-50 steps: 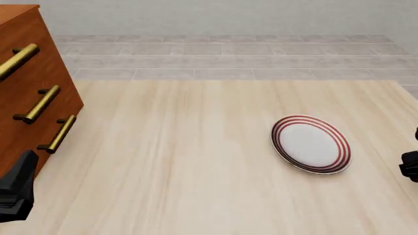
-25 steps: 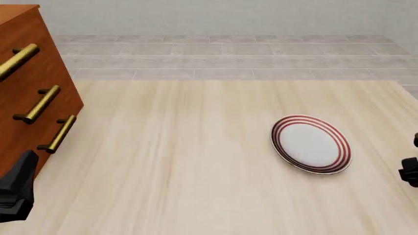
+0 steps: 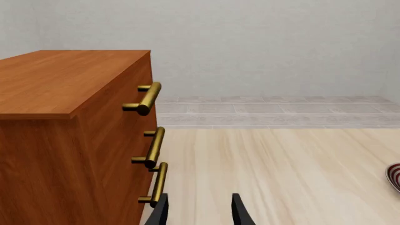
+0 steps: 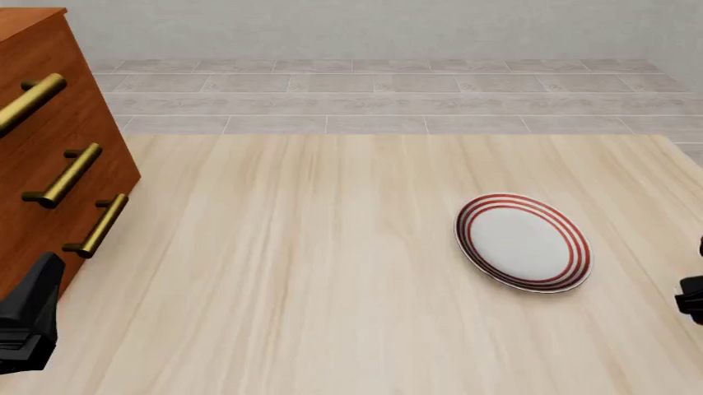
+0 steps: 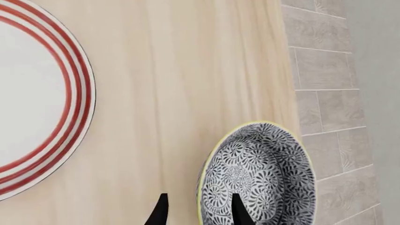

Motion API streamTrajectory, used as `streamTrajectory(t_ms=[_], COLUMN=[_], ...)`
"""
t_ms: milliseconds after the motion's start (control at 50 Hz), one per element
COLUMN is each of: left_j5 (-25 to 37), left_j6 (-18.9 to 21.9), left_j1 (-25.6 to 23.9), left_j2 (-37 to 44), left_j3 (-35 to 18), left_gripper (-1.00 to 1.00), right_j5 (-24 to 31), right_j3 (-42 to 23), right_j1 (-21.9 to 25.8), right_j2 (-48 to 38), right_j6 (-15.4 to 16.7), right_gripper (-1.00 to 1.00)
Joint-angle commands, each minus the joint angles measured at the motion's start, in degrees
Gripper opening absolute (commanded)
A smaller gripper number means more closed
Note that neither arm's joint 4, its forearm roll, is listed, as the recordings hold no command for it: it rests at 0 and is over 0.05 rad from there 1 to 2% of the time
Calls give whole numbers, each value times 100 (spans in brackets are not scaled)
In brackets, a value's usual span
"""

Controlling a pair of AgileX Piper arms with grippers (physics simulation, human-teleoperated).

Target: Put the bowl on top of the cabinet.

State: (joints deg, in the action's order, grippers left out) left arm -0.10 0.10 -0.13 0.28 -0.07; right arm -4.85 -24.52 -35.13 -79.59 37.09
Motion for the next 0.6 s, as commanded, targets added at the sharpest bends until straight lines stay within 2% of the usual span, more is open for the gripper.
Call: streamTrajectory(t_ms=[20, 580, 600], left_j5=[0, 0, 0], left_j6=[0, 1, 1], left_j1=[1, 0, 0], left_j2=[1, 1, 1], left_j3=[0, 0, 0], left_gripper=[100, 100, 100], right_j5=[-199, -586, -586], right_j3=[22, -80, -80], right_j1=[-105, -264, -264], right_j2=[-241, -842, -842], right_j6=[54, 70, 70], right_gripper=[100, 100, -100])
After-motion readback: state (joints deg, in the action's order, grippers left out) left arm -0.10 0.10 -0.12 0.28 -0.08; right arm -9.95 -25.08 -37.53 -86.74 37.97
